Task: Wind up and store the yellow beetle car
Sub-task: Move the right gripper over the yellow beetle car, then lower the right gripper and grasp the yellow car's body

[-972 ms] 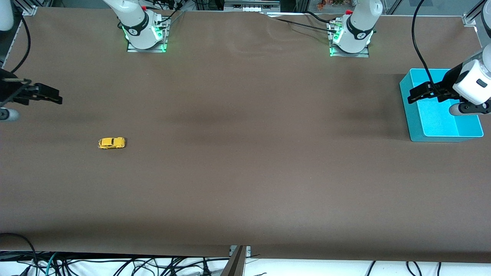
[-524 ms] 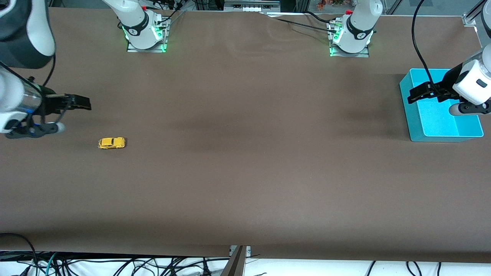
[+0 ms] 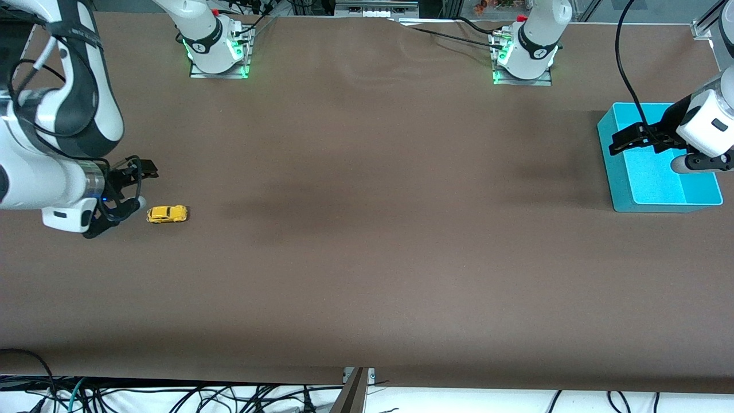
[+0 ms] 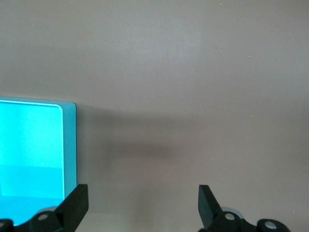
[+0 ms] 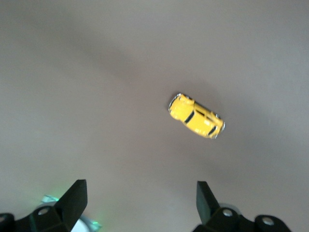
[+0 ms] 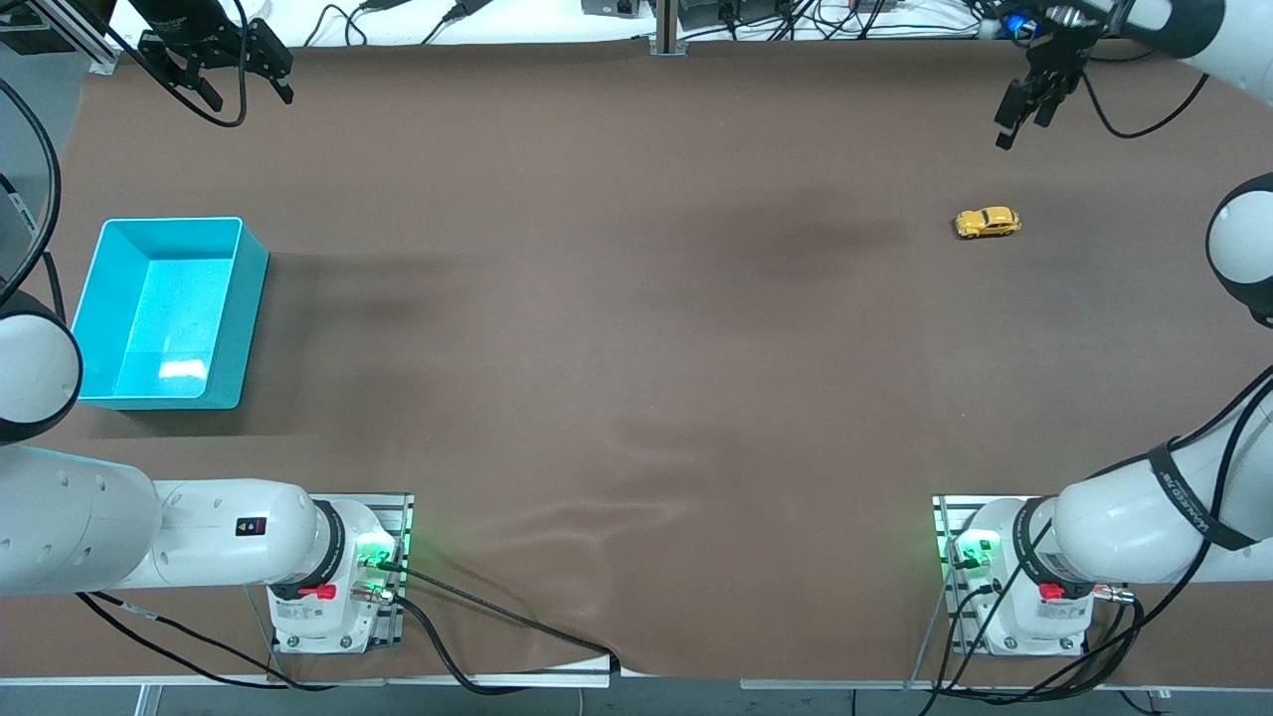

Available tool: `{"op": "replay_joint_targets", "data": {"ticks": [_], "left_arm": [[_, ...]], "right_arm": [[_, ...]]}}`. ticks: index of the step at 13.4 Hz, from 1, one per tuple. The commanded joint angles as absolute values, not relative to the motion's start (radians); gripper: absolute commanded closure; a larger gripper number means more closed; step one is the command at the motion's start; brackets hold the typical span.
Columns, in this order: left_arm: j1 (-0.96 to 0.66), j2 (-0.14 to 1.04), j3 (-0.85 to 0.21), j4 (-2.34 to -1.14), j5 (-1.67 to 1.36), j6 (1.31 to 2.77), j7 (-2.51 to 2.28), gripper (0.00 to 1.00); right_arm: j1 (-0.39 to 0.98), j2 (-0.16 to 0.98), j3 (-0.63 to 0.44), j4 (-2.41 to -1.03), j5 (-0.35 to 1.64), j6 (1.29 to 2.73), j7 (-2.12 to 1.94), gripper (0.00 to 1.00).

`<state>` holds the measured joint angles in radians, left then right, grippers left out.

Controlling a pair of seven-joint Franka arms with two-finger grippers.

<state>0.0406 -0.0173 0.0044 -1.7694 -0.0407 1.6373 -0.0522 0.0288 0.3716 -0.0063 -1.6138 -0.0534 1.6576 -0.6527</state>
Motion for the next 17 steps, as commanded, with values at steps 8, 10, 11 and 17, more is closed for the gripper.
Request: {"op": "replay_joint_targets", "data": {"ticks": [8,10,11,17], "left_arm": [[0.044,-0.009,0.0,-1.755,-0.026,1.624,-0.06,0.0],[0.046,-0.005,0.0,-1.755,-0.028,1.626,-0.06,0.0],[0.045,-0.005,0.0,-1.755,-0.029,1.626,-0.06,0.0],[0.044,-0.003,0.0,-1.753,-0.029,1.629,-0.06,0.0]], "right_arm": [[0.025,0.255,-0.061,-2.063,-0.089,2.193,-1.324,0.0],[0.025,0.233,-0.077,-2.173,-0.09,2.352,-1.397,0.0],[0.025,0.233,-0.086,-2.212,-0.089,2.431,-1.457,0.0],[0.005,0.296,-0.115,-2.253,-0.083,2.624,-1.652,0.0]]}}
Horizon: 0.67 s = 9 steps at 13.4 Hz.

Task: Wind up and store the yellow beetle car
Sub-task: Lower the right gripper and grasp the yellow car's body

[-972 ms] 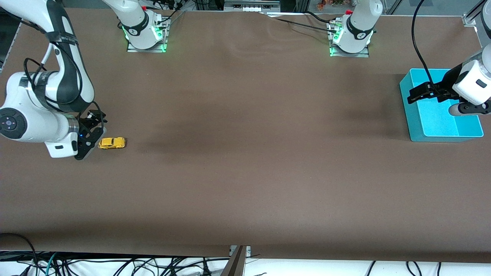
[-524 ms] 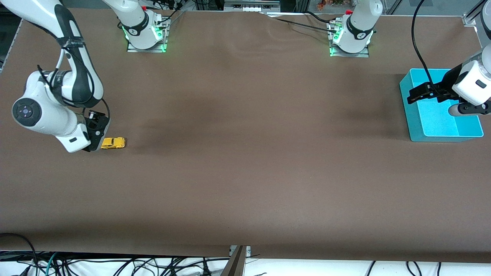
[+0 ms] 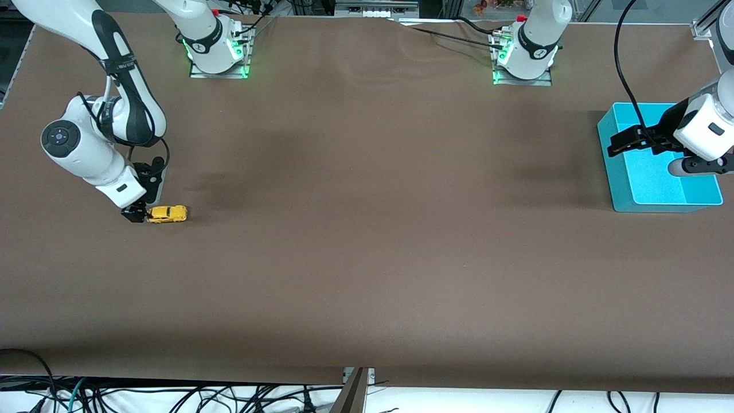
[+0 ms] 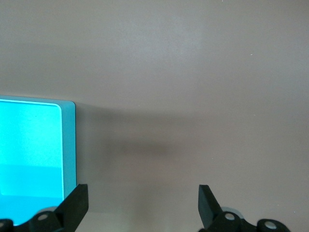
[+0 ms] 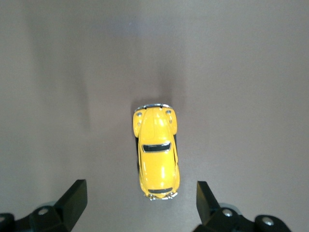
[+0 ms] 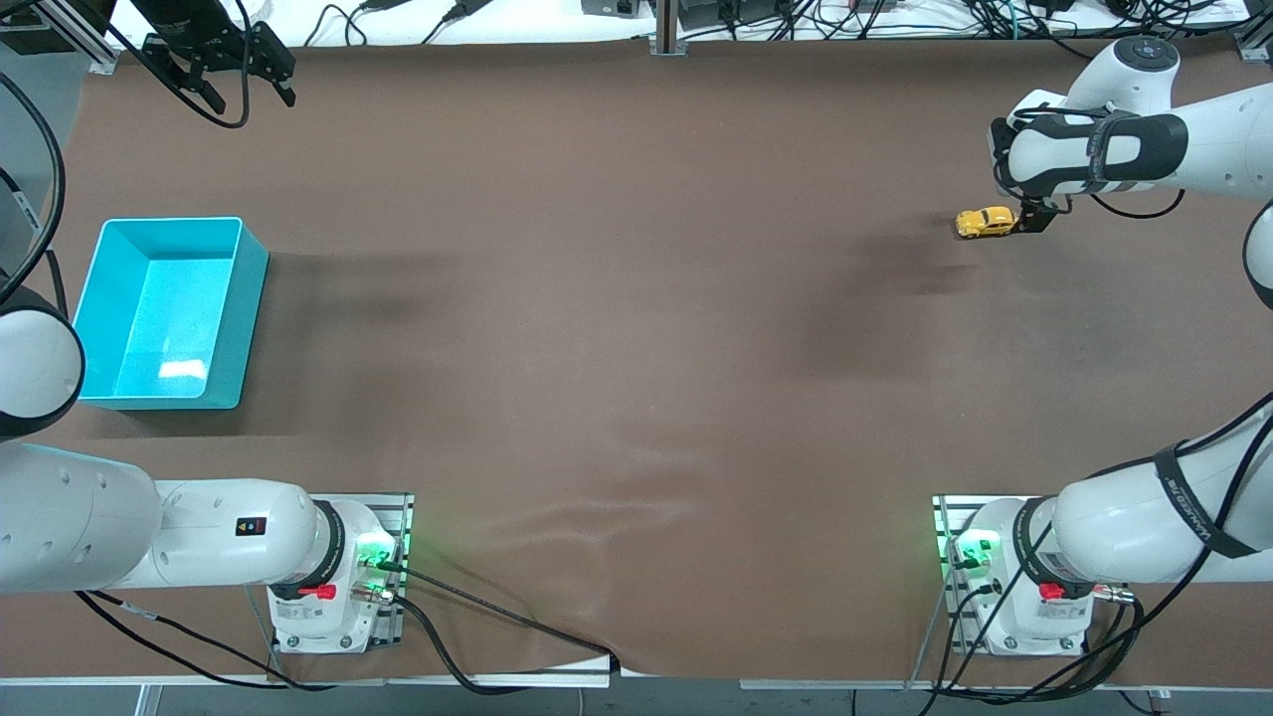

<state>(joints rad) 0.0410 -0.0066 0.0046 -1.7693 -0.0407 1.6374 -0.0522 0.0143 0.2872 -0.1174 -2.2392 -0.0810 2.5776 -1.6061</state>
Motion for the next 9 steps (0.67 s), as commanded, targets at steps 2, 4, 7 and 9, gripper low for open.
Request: {"op": "replay_joint_targets", "data": {"ticks": [2,4,7,9], "left_arm": [[0.045,-0.003,0.0,-1.753,-0.029,1.629,-0.06,0.0],[0.044,-0.003,0.0,-1.753,-0.029,1.629,-0.06,0.0],[0.046,-0.005,0.0,-1.753,-0.031,1.628,-0.058,0.0],[0.048,-0.005,0.0,-1.753,-0.031,1.626,-0.058,0.0]], "right_arm": [[-0.003,0.319,-0.115,-2.263,-0.083,2.678,-1.678,0.0],[-0.005,0.343,-0.115,-2.263,-0.083,2.715,-1.704,0.01],[-0.012,0.368,-0.114,-2.263,-0.081,2.752,-1.729,0.01],[-0.012,0.383,-0.112,-2.263,-0.08,2.772,-1.729,0.01]]}}
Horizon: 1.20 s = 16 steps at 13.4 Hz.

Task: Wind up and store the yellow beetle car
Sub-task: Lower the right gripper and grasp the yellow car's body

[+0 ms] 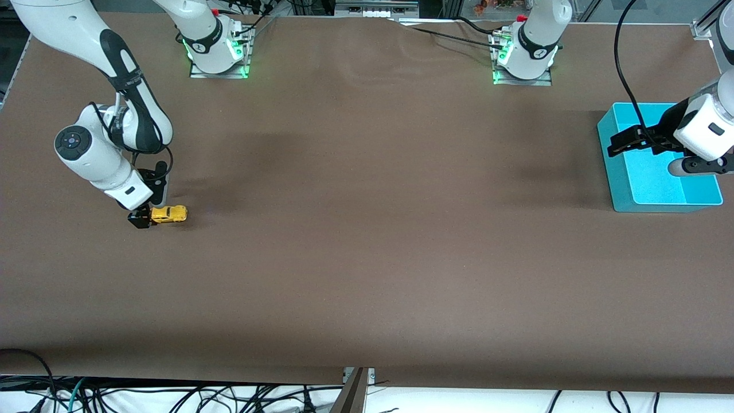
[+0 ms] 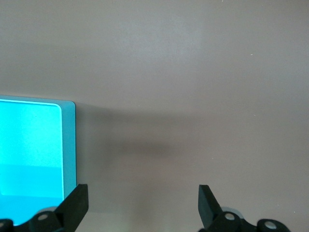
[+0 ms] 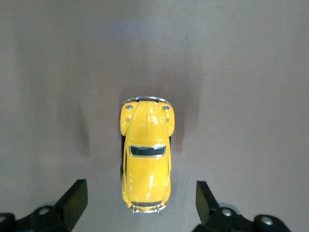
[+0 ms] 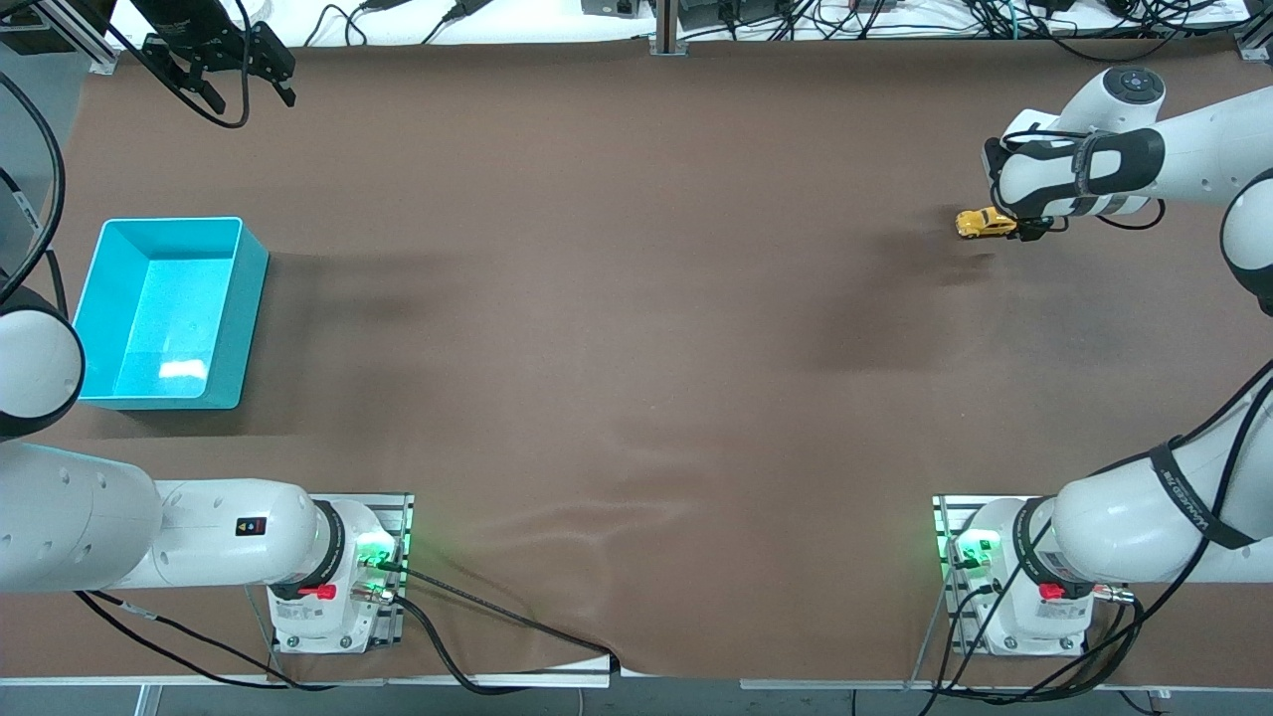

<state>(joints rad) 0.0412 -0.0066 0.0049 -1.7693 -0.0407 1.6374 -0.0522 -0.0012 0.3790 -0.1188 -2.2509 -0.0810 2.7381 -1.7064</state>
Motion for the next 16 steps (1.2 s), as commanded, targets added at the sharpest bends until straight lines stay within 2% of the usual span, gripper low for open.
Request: {"op": "replay_joint_targets", "data": {"ticks": [1,3,7,9,11,13,16], "left_arm": [[0.049,-0.005,0.0,-1.753,-0.031,1.628,-0.058,0.0],[0.048,-0.003,0.0,-1.753,-0.031,1.628,-0.058,0.0],[0.048,-0.005,0.0,-1.753,-0.032,1.628,-0.06,0.0],[0.048,-0.003,0.0,-1.753,-0.032,1.628,-0.06,0.0],[0.048,-0.003,0.0,-1.753,-0.034,1.628,-0.06,0.0],[0.048,-0.003,0.0,-1.753,-0.032,1.628,-0.06,0.0],[0.048,-0.003,0.0,-1.753,-0.032,1.628,-0.06,0.0]], "right_arm": [[-0.012,0.393,-0.112,-2.263,-0.08,2.779,-1.729,0.01],[-0.011,0.394,-0.11,-2.263,-0.077,2.784,-1.729,0.06],[-0.009,0.391,-0.106,-2.263,-0.077,2.78,-1.727,0.3],[-0.008,0.388,-0.106,-2.263,-0.077,2.777,-1.727,0.59],[-0.008,0.388,-0.104,-2.263,-0.075,2.772,-1.72,0.8],[-0.008,0.382,-0.08,-2.261,-0.071,2.735,-1.685,0.85],[-0.005,0.379,-0.055,-2.261,-0.071,2.726,-1.612,0.85]]}}
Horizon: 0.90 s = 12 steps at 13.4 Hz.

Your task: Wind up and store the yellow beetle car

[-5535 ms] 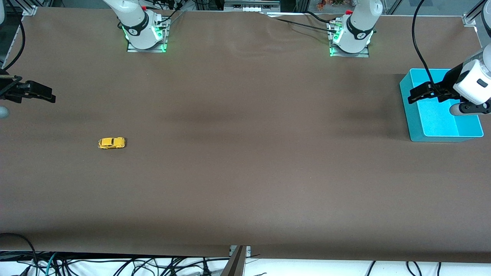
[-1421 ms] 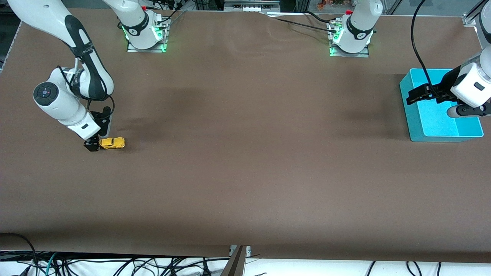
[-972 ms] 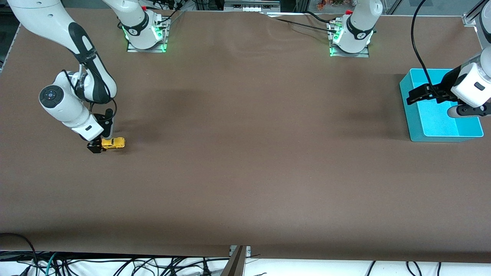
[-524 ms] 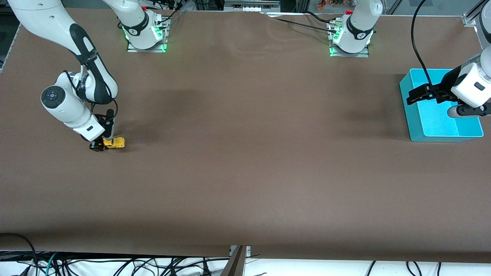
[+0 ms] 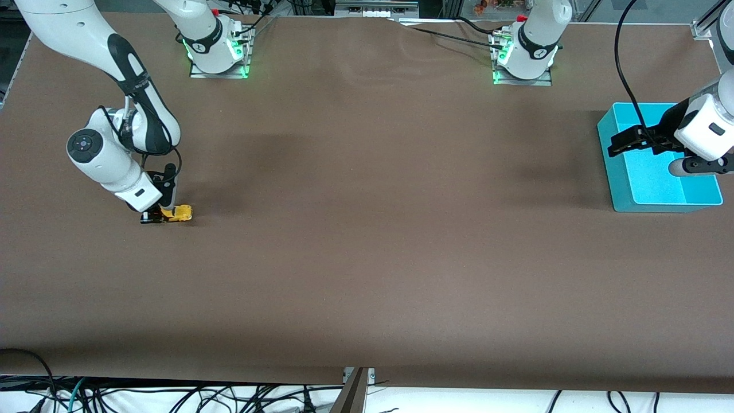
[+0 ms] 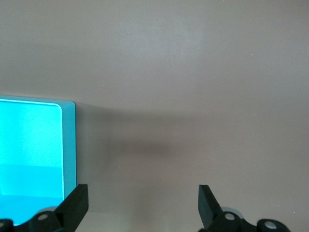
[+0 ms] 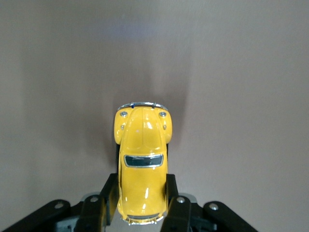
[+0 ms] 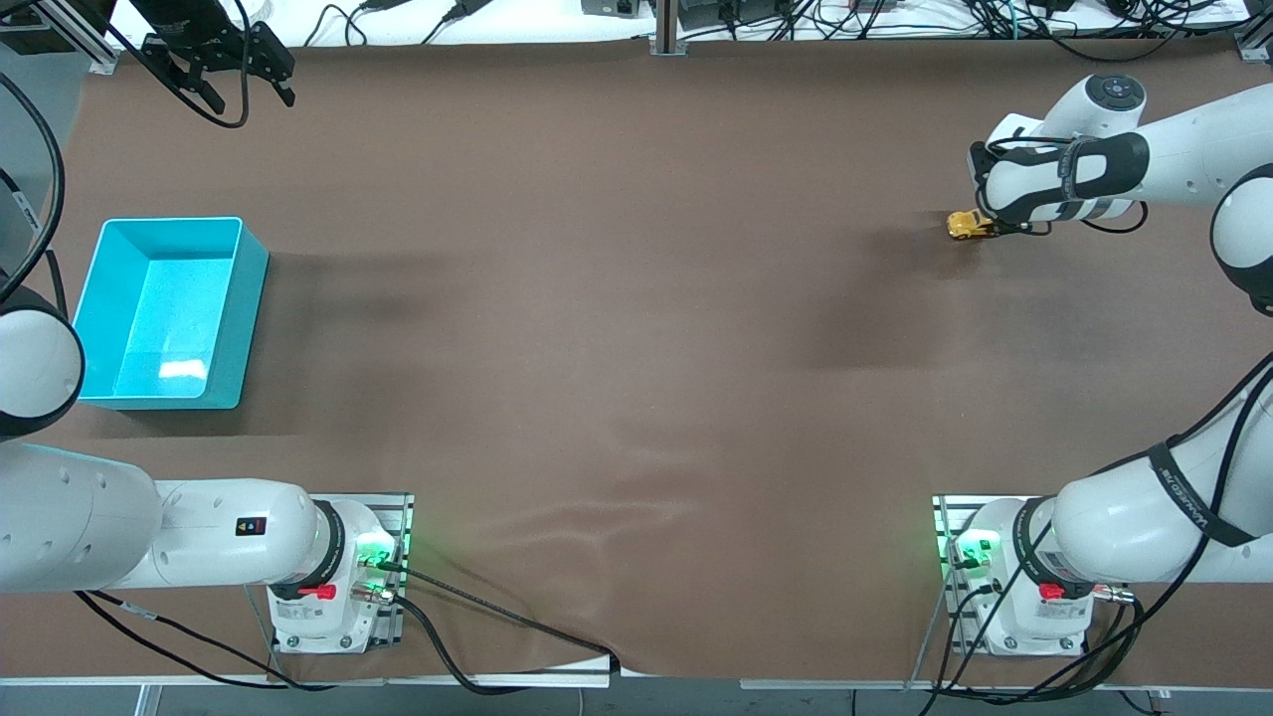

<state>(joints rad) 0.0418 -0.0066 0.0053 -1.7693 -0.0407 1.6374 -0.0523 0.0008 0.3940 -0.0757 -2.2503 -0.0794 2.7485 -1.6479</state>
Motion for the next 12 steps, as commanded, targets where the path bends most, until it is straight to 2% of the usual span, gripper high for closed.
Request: {"op": "replay_joint_targets", "data": {"ticks": [1,6,12], "left_arm": [[0.048,-0.003,0.0,-1.753,-0.032,1.628,-0.06,0.0],[0.048,-0.005,0.0,-1.753,-0.032,1.628,-0.06,0.0],[0.048,-0.005,0.0,-1.753,-0.034,1.628,-0.06,0.0]], "right_arm": [[-0.003,0.383,-0.055,-2.261,-0.071,2.726,-1.596,0.85],[-0.014,0.423,-0.061,-2.253,-0.072,2.729,-1.588,0.85],[-0.113,0.439,-0.061,-2.237,-0.074,2.741,-1.713,0.85]]}}
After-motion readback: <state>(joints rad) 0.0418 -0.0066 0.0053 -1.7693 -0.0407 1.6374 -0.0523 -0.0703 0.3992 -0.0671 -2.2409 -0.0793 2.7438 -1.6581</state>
